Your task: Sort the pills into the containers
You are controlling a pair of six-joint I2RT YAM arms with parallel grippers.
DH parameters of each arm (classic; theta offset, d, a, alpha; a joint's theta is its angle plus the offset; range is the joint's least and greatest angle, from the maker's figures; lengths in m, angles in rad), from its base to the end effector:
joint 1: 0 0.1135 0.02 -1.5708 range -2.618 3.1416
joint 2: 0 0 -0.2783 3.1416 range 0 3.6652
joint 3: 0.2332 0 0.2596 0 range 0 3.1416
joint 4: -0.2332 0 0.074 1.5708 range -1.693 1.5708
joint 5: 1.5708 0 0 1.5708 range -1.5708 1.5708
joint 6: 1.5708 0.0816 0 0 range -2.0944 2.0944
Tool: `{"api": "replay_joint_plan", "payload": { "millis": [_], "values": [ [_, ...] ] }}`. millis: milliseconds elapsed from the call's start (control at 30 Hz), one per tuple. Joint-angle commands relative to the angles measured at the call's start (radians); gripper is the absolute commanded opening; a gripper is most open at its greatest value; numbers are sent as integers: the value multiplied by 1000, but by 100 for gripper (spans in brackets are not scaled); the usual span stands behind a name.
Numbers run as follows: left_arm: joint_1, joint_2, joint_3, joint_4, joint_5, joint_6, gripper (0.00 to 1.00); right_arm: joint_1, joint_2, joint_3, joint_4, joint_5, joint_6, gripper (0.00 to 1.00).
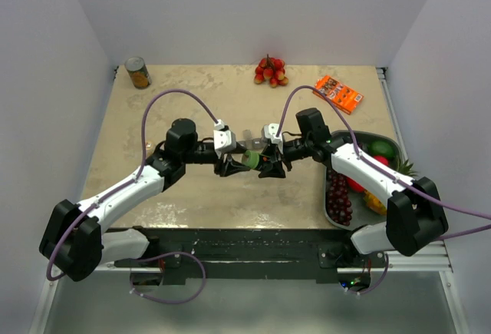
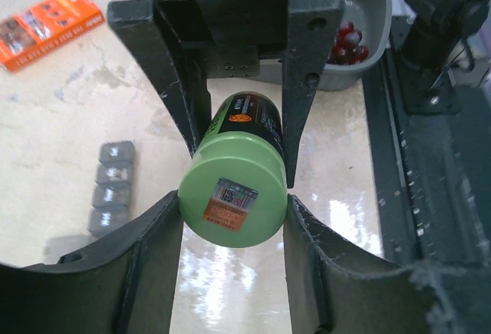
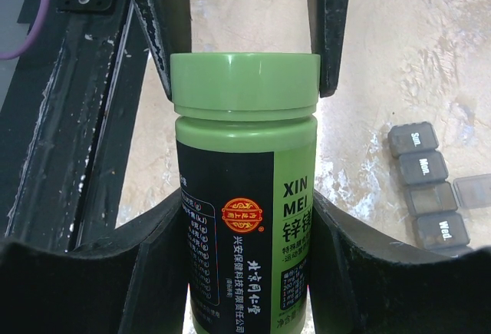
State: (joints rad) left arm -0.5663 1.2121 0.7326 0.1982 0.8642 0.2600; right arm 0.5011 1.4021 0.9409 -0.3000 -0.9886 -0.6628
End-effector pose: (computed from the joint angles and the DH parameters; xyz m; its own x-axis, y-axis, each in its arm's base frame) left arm 0.2165 -0.2112 0.2755 0.0217 0.1840 -0.9827 0.9927 0.1123 0.0429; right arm 0.2411 0.2098 0.2472 0.0120 -0.3792 -0.9252 -0.9986 -0.0527 0.0087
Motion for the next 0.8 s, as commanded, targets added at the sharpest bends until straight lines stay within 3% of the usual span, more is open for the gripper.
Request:
{"api": "replay_joint_plan", "payload": {
  "millis": [0, 67, 133, 167, 333, 600, 767],
  "values": [
    [-7, -16, 54, 73, -11, -285, 0, 1, -5, 12, 18, -12, -11, 0],
    [-7, -29, 57, 60, -105, -516, 0, 1, -2, 13, 24, -2, -3, 0],
    [-7, -26, 73, -25, -125, -637, 0, 2, -2, 13, 30, 8, 2, 0],
    [-6, -25, 76, -48, -120, -769, 0, 1, 0, 13, 32, 10, 6, 0],
    [-9, -60, 48, -75, -163, -1205, 0, 1, 1, 13, 38, 19, 14, 0],
    [-7, -134, 91, -197, -261, -1487, 0, 2, 3, 13, 39, 30, 15, 0],
    [-7, -112, 68, -131, -209, -1639, 0, 1, 0, 12, 39, 28, 14, 0]
  ]
}}
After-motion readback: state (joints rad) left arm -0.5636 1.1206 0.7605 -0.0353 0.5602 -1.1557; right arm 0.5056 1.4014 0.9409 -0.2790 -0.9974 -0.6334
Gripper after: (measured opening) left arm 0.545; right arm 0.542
